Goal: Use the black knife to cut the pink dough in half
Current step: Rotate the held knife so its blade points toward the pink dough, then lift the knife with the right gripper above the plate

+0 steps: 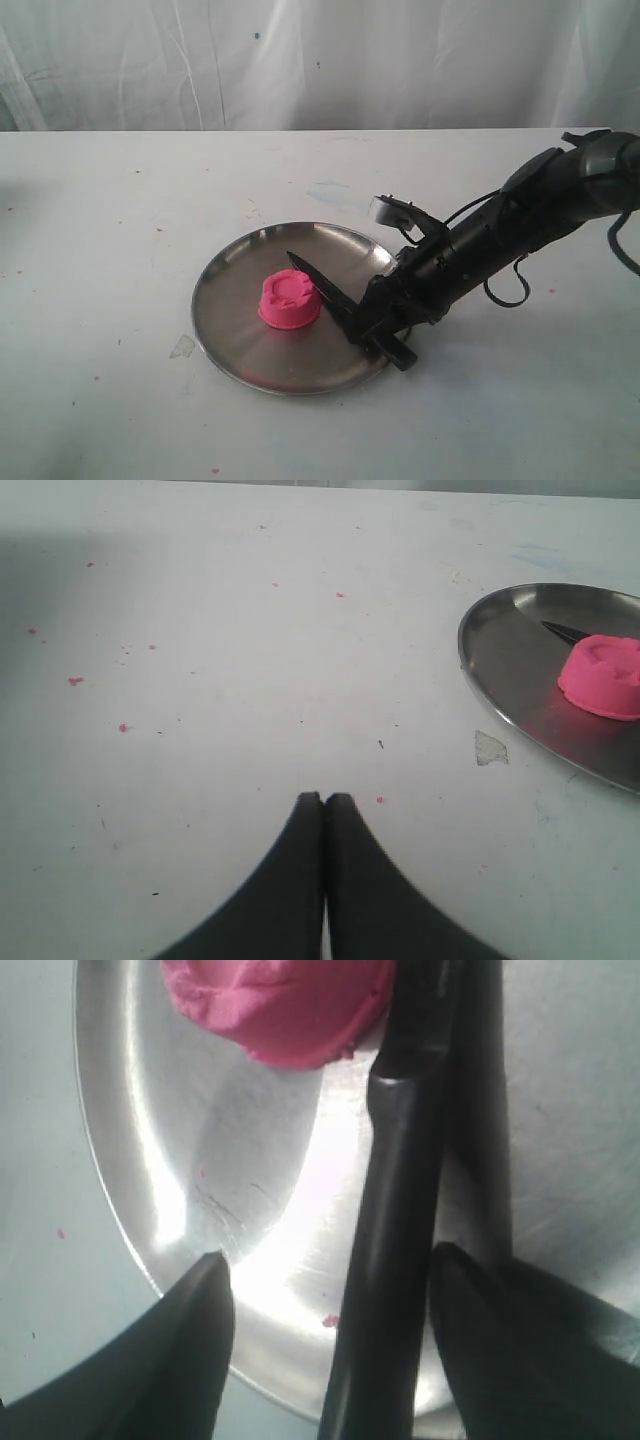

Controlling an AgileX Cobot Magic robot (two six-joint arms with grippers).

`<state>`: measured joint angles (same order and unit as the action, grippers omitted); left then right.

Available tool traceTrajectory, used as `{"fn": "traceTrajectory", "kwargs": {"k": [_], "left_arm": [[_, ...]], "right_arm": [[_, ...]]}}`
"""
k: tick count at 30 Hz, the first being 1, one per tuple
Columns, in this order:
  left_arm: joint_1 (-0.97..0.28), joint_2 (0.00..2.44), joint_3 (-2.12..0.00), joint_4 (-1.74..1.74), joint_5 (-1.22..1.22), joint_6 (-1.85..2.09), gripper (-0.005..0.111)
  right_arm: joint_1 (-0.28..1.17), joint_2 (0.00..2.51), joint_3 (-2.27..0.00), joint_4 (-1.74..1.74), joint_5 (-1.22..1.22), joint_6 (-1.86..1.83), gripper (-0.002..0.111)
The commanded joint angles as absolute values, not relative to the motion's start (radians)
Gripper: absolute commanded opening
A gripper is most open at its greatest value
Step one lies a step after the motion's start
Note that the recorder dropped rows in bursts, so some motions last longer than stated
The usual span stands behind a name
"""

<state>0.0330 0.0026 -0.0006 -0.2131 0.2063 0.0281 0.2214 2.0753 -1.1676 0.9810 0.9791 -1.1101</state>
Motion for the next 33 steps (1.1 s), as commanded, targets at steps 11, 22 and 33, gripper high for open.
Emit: {"fn": "traceTrajectory", "kwargs": {"k": [11,22,33], "left_arm": [[0.036,0.000,0.000,-0.218,0.211,0.027,0.000],[0.036,0.000,0.000,-0.218,0.211,0.027,0.000],[0.036,0.000,0.000,-0.218,0.211,0.027,0.000]], "right_arm": [[0.229,2.089,-1.167,0.906,0.917,-1.062,0.032],[0.229,2.089,-1.167,0.885,0.867,-1.015,0.019],[0.229,2.049,-1.179,0.944,0.850,-1.013,0.002]]}}
